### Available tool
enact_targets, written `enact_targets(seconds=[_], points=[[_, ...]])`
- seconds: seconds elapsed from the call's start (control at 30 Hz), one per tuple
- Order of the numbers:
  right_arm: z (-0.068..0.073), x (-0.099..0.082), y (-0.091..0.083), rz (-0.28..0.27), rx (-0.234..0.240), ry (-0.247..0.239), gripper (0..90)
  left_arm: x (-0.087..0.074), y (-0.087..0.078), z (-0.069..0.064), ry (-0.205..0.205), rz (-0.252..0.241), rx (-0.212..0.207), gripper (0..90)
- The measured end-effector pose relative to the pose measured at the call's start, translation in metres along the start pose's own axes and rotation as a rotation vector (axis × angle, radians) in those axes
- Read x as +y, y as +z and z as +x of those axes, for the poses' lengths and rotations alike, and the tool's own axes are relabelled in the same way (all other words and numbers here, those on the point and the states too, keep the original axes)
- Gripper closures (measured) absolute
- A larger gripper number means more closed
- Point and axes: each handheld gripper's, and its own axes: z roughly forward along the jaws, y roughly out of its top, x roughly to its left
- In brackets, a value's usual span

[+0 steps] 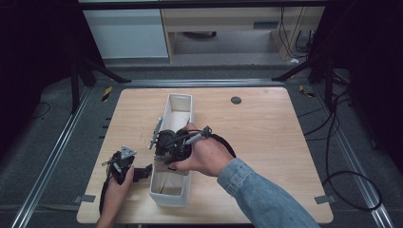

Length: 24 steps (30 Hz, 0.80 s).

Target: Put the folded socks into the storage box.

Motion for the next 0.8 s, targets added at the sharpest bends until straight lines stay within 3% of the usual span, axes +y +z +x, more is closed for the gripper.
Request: enact_targets(seconds=[0.5, 0.8], points=[[0.012, 0.001, 0.023, 0.015, 0.050, -0.011, 49.4, 0.000, 0.000, 0.000, 0.001, -0.001, 0.000, 0.0], [0.013, -0.005, 0.033, -0.005, 0.067, 0.017, 49.4, 0.000, 0.000, 0.000, 0.001, -0.002, 0.000, 0.0]])
